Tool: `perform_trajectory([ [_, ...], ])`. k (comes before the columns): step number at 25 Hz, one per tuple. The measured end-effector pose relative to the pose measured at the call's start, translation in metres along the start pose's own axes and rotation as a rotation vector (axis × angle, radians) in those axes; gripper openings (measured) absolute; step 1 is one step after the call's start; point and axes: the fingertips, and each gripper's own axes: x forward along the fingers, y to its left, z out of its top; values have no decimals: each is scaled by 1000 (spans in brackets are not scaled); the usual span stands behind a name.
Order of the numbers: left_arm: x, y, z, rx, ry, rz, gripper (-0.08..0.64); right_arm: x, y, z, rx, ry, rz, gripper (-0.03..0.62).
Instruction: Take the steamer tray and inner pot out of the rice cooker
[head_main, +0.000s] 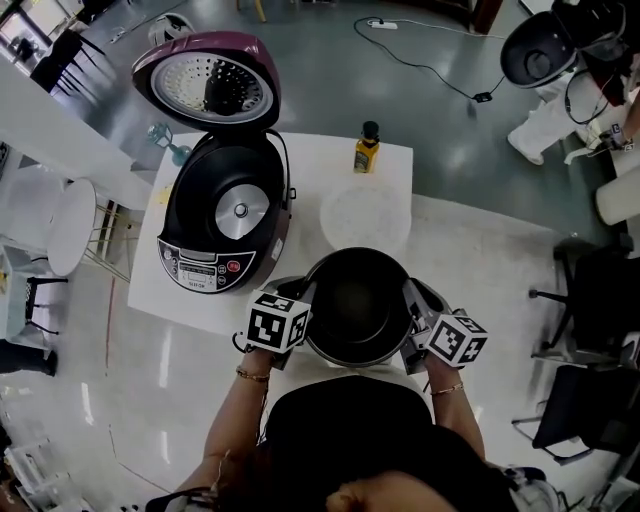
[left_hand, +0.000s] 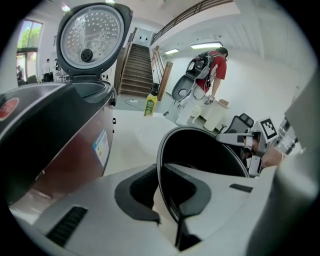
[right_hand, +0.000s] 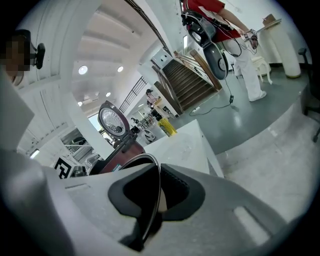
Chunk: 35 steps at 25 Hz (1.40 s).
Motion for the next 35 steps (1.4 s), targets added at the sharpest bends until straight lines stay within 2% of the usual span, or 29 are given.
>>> perform_trajectory([
  [5, -6, 1, 1, 9, -84, 8, 33, 0, 1, 4, -41, -13, 16, 46],
  [8, -12, 10, -1, -10, -111, 37, 134, -4, -2, 7, -113, -9, -8, 61],
  [12, -25, 12, 3, 9, -144, 41, 155, -17, -1, 21, -190, -63, -29, 69],
  [14, -37, 15, 9, 4, -188, 61, 155, -24, 5, 29, -252, -101, -27, 69],
  [17, -60, 15, 28, 1, -303, 75, 155, -34, 19, 44, -356, -161, -13, 69],
  [20, -79, 6, 48, 31, -420, 64, 118, -42, 41, 61, -432, -225, 27, 67],
  [24, -101, -2, 65, 51, -551, 65, 60, -50, 85, 85, -460, -320, 154, 46],
  [28, -128, -18, 80, 75, -690, 55, 23, -56, 105, 97, -523, -361, 186, 40],
  [32, -153, -30, 89, 149, -749, 110, 3, -60, 115, 95, -593, -372, 183, 17],
  [35, -166, -39, 89, 172, -777, 135, 3, -64, 121, 92, -632, -375, 179, 5],
])
